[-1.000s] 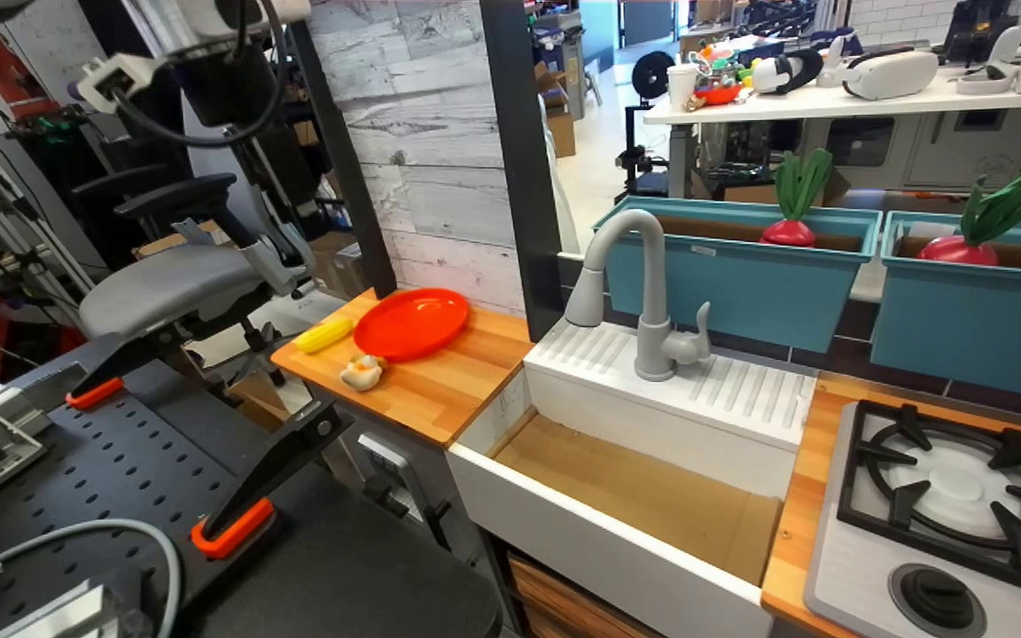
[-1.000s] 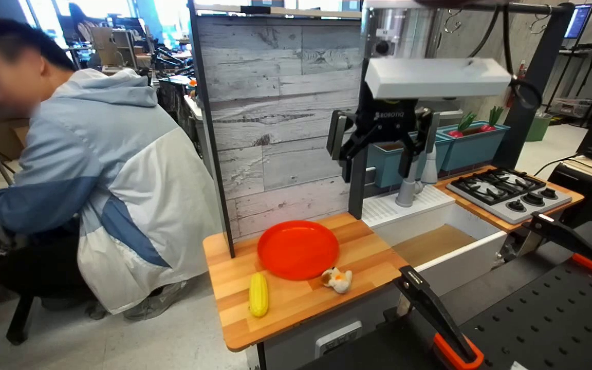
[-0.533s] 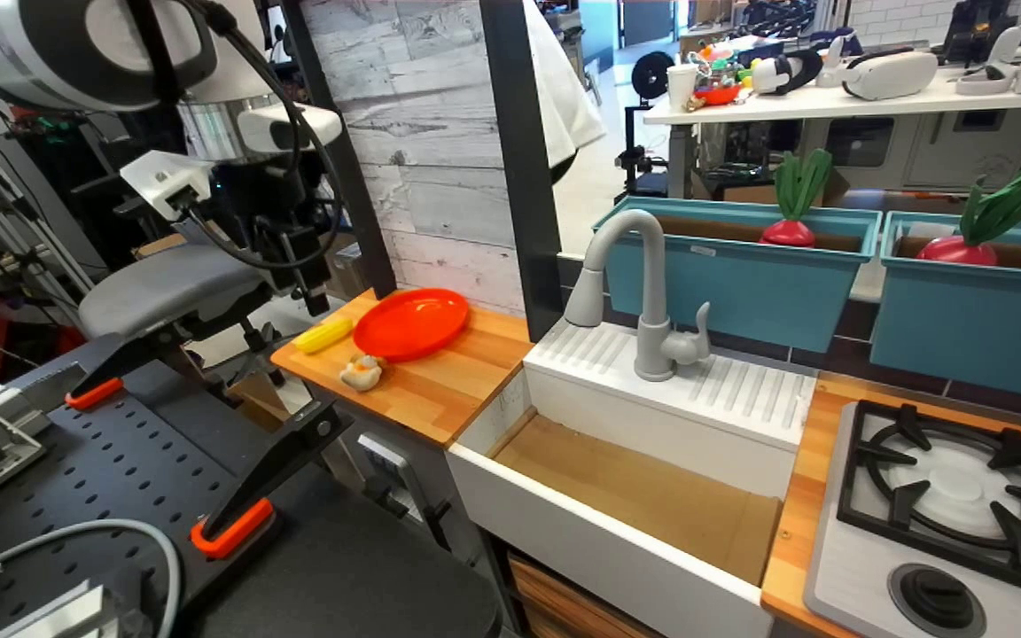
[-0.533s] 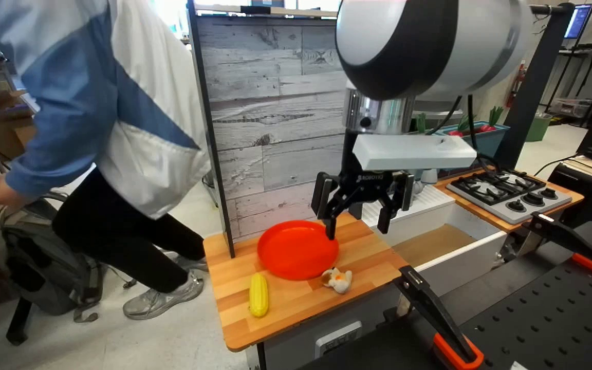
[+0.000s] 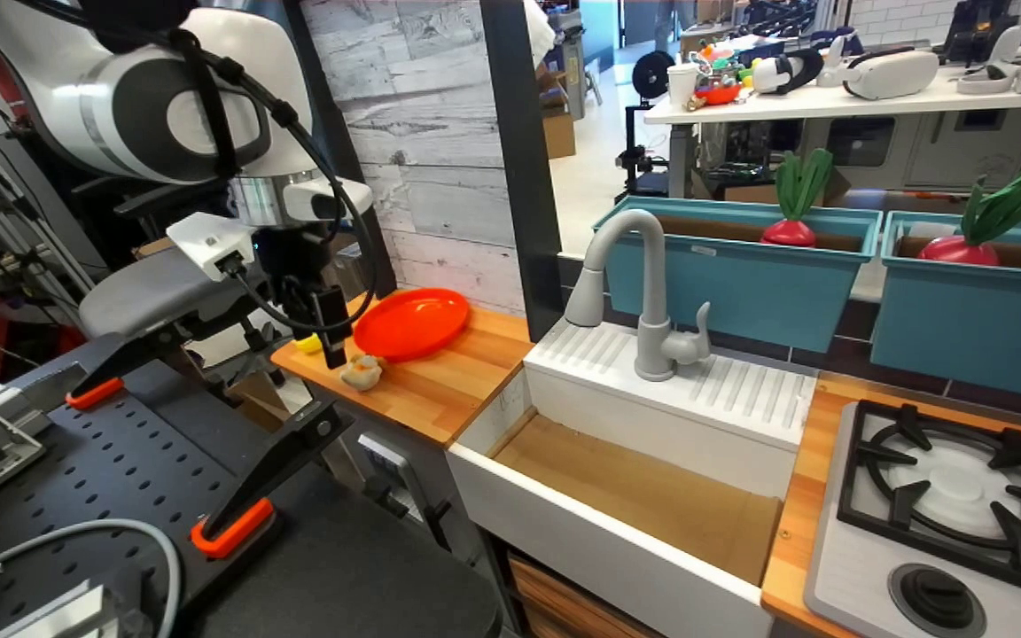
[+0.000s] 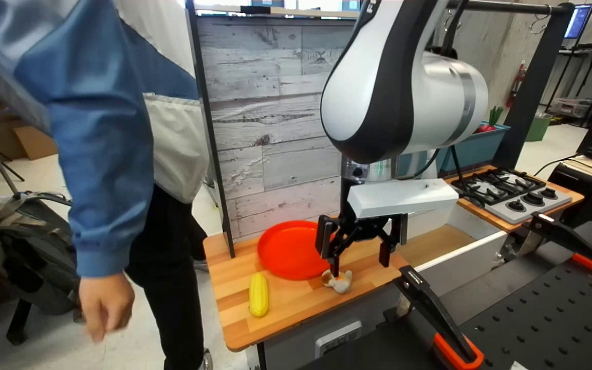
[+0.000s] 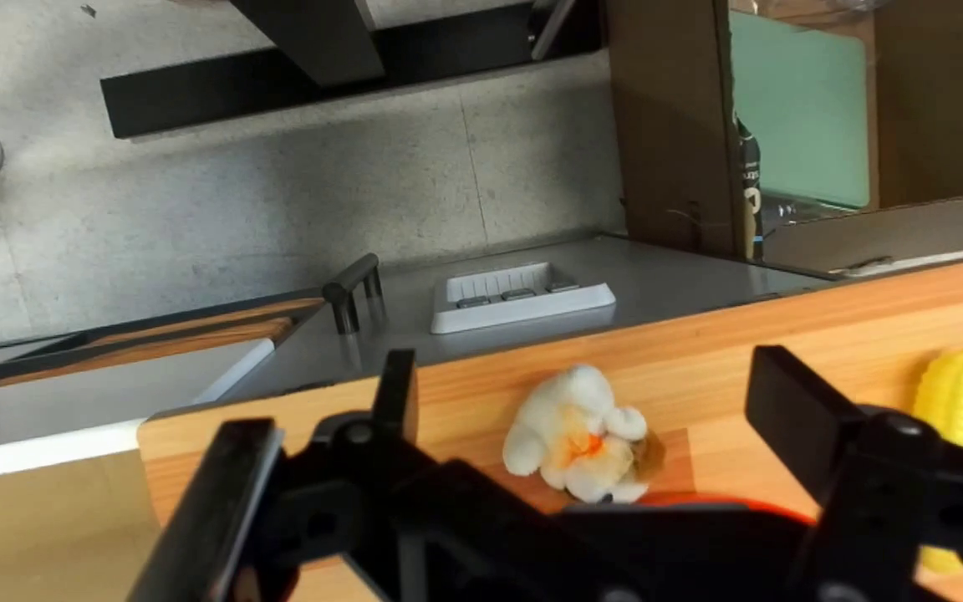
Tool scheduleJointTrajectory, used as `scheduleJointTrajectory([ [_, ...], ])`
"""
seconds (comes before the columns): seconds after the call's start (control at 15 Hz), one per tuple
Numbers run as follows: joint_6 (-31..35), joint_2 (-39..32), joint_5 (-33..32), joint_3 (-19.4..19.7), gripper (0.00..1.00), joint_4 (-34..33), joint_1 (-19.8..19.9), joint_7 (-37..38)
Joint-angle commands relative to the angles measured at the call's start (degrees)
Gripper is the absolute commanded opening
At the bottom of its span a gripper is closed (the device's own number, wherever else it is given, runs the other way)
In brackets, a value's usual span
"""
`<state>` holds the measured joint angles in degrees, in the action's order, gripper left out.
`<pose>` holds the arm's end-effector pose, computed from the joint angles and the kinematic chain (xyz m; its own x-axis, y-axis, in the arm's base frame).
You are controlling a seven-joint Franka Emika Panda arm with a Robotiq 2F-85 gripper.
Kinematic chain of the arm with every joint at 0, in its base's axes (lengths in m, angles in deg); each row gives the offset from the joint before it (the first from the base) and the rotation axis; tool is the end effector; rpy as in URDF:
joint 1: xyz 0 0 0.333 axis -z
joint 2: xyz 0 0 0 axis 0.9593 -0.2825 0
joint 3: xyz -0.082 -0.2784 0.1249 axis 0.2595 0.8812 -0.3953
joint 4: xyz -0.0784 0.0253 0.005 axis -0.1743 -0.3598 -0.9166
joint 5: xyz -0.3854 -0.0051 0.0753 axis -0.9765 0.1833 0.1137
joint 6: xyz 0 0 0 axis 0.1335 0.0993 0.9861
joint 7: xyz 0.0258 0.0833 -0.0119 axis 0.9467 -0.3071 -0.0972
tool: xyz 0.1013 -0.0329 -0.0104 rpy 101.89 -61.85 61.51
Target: Pick the stuffed animal and put it on the plate
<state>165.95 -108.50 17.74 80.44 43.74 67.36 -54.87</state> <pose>0.4936 0.1106 0.0385 0.9793 -0.1073 -0.1714 -0.1142 -0.9930 -0.0309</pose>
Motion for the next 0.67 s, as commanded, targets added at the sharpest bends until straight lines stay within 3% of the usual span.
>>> scheduleJointTrajectory([
  [0.0,-3.08,-3.92,0.47,2.68,1.00,-4.19,-3.25,-0.25],
  [0.6,-3.73,-9.50,-0.43,7.76,1.00,-10.18,-8.61,3.07],
])
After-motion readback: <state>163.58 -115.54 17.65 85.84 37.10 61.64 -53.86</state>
